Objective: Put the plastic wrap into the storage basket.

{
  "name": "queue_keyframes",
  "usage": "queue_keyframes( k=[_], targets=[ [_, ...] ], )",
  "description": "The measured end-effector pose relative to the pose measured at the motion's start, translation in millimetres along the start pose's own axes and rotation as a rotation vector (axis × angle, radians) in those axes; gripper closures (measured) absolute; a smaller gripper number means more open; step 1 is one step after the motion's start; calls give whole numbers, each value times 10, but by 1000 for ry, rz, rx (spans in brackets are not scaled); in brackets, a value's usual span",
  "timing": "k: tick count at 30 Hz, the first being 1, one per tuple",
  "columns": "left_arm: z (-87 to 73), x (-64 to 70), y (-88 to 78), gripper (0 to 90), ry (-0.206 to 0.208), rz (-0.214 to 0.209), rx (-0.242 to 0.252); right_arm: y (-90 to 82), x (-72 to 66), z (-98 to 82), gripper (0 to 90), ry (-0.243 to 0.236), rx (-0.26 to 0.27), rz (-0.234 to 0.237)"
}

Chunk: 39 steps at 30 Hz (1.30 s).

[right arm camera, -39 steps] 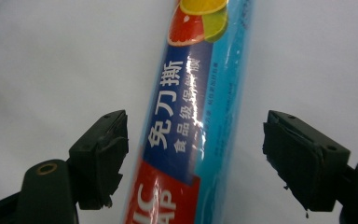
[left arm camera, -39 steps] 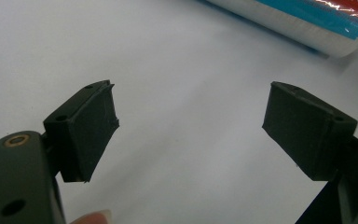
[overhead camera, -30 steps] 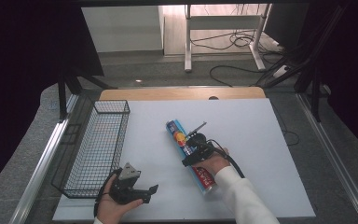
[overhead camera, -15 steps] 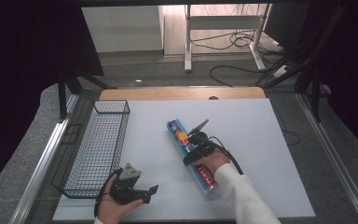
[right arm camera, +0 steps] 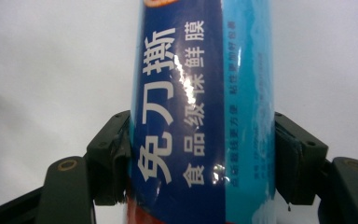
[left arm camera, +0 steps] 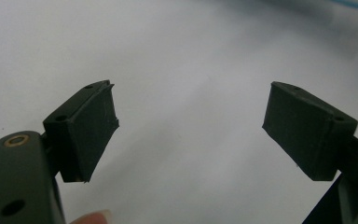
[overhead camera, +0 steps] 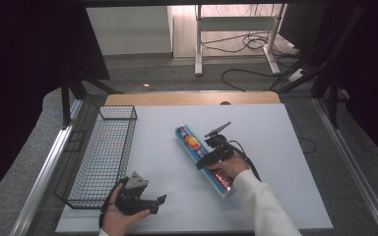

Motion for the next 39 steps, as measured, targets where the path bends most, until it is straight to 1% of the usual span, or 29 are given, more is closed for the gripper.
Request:
queue_keyframes(
  k=[1, 6, 7, 8, 9, 11, 12, 13, 15, 19, 20, 21, 22, 23, 24, 29, 32, 34, 35, 36, 37, 38, 39],
  targets=[
    [0, 3, 4, 168, 1, 0, -2, -25, -1, -10, 316, 0, 0, 13],
    [0, 7, 5, 168, 3, 0, -3, -53, -8, -32, 316, -3, 12, 29],
    [-1, 3, 2, 168, 2, 0, -1, -80, -8, -39, 316, -4, 24, 34],
    [-1, 3, 2, 168, 2, 0, -1, -80, -8, -39, 316, -4, 24, 34],
    [-3, -6, -1, 168, -1, 0, 0, -121, -13, -55, 316, 2, 43, 40],
    [-4, -11, -2, 168, -2, -1, 0, -144, -21, -73, 316, 2, 54, 43],
    [-5, -15, -2, 168, -3, -1, 0, -166, -34, -103, 316, 2, 69, 39],
    [-6, -17, -1, 168, -5, -2, 1, -186, -38, -135, 316, 3, 83, 45],
    [-6, -14, 4, 168, -6, -4, -2, -227, -29, -198, 317, 15, 110, 68],
    [-2, 5, 13, 166, -1, -8, -4, -328, -12, -311, 317, 9, 143, 82],
    [-1, 6, 16, 165, -1, -9, -5, -359, -6, -337, 316, 8, 149, 87],
    [-2, 5, 25, 165, -3, -10, -5, -417, 6, -387, 316, 11, 169, 98],
    [-2, 5, 25, 165, -3, -10, -5, -417, 6, -387, 316, 11, 169, 98],
    [-3, 2, 27, 165, -6, -12, -6, -468, 19, -436, 317, 10, 186, 107],
    [-4, -1, 29, 165, -9, -13, -6, -468, 19, -436, 317, 10, 186, 107],
    [-6, -13, 32, 163, -25, -18, 2, -548, 36, -562, 316, 11, 218, 115],
    [2, -5, 19, 163, -26, -36, 12, -554, 29, -598, 316, -2, 217, 114],
    [11, -7, 12, 163, -39, -49, 22, -550, 9, -636, 316, -10, 227, 107],
    [22, -5, 13, 160, -56, -60, 35, -548, -5, -667, 316, -18, 232, 114],
    [22, -5, 13, 158, -56, -60, 35, -548, -5, -667, 316, -18, 232, 114],
    [41, 2, 13, 157, -74, -81, 46, -550, -15, -697, 316, -18, 239, 118],
    [41, 2, 13, 157, -74, -81, 46, -552, -19, -711, 317, -23, 244, 122],
    [73, 17, 18, 153, -91, -132, 61, -550, -22, -722, 316, -27, 252, 126]
  ],
)
Point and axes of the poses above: each handheld gripper's, and its own axes: y roughly forward along the jaws, z roughly out of its top, x roughly to its right, the point moved 1 cm from there along y, roughly forward along the jaws, and after that the axes turned 2 degrees about y, right-handed, at the moved point
